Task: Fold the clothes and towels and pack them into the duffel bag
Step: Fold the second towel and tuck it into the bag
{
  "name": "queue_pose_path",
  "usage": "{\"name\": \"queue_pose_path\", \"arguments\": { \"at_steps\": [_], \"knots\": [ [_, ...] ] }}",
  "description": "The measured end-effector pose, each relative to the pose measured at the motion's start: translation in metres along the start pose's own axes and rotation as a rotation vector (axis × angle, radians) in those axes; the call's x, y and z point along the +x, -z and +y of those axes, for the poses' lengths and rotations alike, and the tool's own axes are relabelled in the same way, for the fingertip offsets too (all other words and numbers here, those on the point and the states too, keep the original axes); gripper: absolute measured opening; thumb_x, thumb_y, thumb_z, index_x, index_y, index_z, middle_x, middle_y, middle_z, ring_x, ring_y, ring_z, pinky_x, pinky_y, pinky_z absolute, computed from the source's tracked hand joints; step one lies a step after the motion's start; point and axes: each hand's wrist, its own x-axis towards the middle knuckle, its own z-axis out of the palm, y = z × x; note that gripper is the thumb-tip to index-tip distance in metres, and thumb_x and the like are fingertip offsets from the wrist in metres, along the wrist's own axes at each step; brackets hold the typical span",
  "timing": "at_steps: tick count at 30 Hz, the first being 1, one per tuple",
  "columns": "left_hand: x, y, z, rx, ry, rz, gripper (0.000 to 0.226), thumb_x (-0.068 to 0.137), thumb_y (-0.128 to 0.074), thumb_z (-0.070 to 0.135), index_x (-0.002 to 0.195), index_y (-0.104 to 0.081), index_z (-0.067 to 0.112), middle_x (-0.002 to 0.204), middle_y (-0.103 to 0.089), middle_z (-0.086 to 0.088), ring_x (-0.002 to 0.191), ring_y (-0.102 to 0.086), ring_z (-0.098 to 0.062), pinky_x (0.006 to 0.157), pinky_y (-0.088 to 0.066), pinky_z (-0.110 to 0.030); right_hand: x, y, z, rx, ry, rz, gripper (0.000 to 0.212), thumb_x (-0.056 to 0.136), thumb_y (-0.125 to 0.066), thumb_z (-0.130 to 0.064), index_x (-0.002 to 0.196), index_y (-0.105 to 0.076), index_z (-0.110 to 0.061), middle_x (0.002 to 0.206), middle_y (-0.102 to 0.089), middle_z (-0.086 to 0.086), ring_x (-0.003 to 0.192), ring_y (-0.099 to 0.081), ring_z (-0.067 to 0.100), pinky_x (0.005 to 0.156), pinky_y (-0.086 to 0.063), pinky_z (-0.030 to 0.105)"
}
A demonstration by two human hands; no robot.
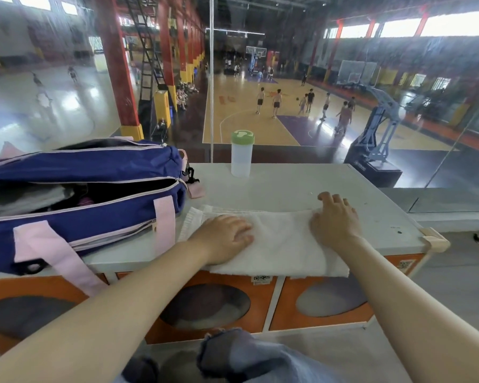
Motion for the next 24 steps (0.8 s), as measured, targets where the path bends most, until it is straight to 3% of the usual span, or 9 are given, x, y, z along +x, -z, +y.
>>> {"name": "queue_pose_path", "arguments": {
  "at_steps": [3,5,9,11,15,19,22,24],
  "knots": [
    [-0.002,-0.009,-0.003,0.118,0.025,-0.065,0.062,0.098,-0.027,0.059,0.154,-0.018,0.032,0.163,-0.011,0.004,0.149,-0.007,-0.016,0.12,-0.003,-0.036,-0.011,0.009,0.014,0.07,-0.144,0.027,0.034,0.095,-0.048,-0.033,0.123,-0.046,-0.013,0.119,-0.057,0.011,0.104,-0.057,0.032,0.082,-0.046,0.039],
    [-0.003,-0.014,-0.006,0.172,0.034,-0.067,0.066,0.097,-0.022,0.062,0.154,-0.008,0.034,0.164,-0.002,0.005,0.15,0.0,-0.015,0.121,0.001,-0.037,-0.018,0.013,0.023,0.028,-0.278,-0.081,0.042,0.096,-0.043,-0.046,0.117,-0.046,-0.01,0.112,-0.059,0.012,0.094,-0.059,0.033,0.072,-0.044,0.037],
    [-0.002,-0.021,-0.007,0.182,0.071,-0.07,0.067,0.096,-0.017,0.064,0.154,-0.001,0.036,0.163,0.006,0.007,0.149,0.007,-0.014,0.12,0.004,-0.039,-0.023,0.014,0.037,-0.034,-0.374,-0.271,0.07,0.093,-0.03,-0.064,0.111,-0.06,-0.004,0.098,-0.06,0.013,0.08,-0.051,0.028,0.072,-0.042,0.035],
    [-0.001,-0.022,-0.006,0.179,0.08,-0.07,0.066,0.096,-0.015,0.064,0.154,0.0,0.037,0.163,0.007,0.008,0.149,0.008,-0.014,0.12,0.004,-0.038,-0.024,0.018,0.037,-0.024,-0.365,-0.285,0.07,0.091,-0.03,-0.069,0.099,-0.06,-0.006,0.088,-0.057,0.01,0.079,-0.053,0.028,0.073,-0.044,0.035],
    [-0.002,-0.023,-0.006,0.178,0.074,-0.064,0.066,0.096,-0.014,0.064,0.154,0.001,0.036,0.163,0.007,0.007,0.149,0.008,-0.014,0.12,0.004,-0.039,-0.026,0.03,0.037,0.059,-0.352,-0.375,0.056,0.088,-0.048,-0.059,0.074,-0.058,-0.006,0.071,-0.065,0.008,0.063,-0.061,0.026,0.062,-0.052,0.031],
    [-0.004,-0.023,-0.005,0.171,0.07,-0.051,0.066,0.096,-0.014,0.063,0.154,0.0,0.036,0.163,0.006,0.007,0.149,0.007,-0.014,0.12,0.004,-0.038,-0.034,0.031,0.035,0.385,-0.406,-0.54,0.033,0.087,-0.063,-0.037,0.08,-0.06,-0.004,0.076,-0.064,0.013,0.063,-0.06,0.027,0.054,-0.051,0.029],
    [-0.005,-0.025,-0.005,0.167,0.071,-0.029,0.065,0.096,-0.014,0.063,0.154,-0.001,0.036,0.163,0.006,0.007,0.149,0.007,-0.014,0.12,0.004,-0.038,-0.033,0.036,0.037,0.689,-0.509,-0.475,0.026,0.081,-0.074,-0.022,0.092,-0.066,0.0,0.092,-0.066,0.018,0.076,-0.062,0.029,0.07,-0.054,0.038],
    [-0.006,-0.024,-0.003,0.151,0.074,-0.02,0.065,0.097,-0.015,0.062,0.155,-0.002,0.035,0.163,0.004,0.007,0.149,0.006,-0.014,0.12,0.005,-0.037,-0.026,0.05,0.033,0.889,-0.581,-0.417,0.034,0.079,-0.077,-0.015,0.106,-0.066,0.003,0.098,-0.067,0.018,0.077,-0.063,0.026,0.069,-0.056,0.035]
  ]
}}
